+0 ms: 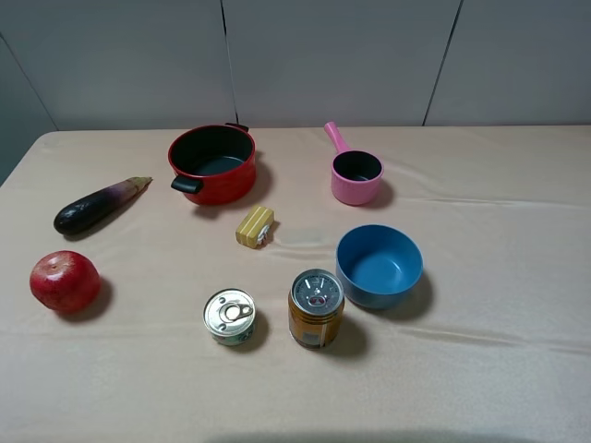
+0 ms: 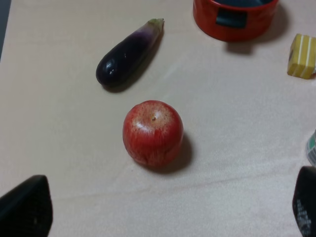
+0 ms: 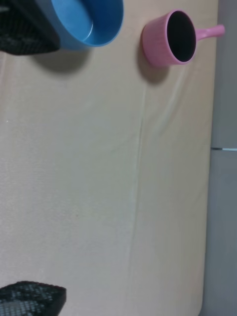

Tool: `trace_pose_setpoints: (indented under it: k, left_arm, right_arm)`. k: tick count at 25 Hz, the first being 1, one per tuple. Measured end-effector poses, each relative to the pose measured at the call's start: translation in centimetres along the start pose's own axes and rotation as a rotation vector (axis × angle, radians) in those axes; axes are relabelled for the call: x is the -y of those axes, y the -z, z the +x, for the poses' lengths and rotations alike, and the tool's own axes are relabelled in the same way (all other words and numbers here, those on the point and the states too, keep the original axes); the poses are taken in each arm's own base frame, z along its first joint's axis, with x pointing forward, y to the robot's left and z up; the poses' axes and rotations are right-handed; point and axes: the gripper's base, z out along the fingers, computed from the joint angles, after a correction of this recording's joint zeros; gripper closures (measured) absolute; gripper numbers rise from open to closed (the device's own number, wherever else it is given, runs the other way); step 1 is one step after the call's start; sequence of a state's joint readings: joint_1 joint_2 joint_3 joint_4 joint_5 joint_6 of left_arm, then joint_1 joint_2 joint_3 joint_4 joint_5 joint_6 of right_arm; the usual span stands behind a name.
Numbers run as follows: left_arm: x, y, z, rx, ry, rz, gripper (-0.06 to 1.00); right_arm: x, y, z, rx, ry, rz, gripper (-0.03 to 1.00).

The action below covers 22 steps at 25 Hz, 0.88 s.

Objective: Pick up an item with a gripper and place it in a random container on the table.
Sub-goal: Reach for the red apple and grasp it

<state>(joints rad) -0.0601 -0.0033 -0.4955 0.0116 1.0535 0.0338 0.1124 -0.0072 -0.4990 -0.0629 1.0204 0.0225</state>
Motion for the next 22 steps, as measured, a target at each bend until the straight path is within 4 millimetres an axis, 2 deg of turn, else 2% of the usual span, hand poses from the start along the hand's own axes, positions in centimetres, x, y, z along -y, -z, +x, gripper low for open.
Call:
trace_pose_setpoints:
  k: [22]
  left_arm:
    - [0.00,0.00,0.00,0.000,0.000,0.000,-0.04]
  right_arm:
    - [0.00,0.00,0.00,0.000,0.000,0.000,0.27]
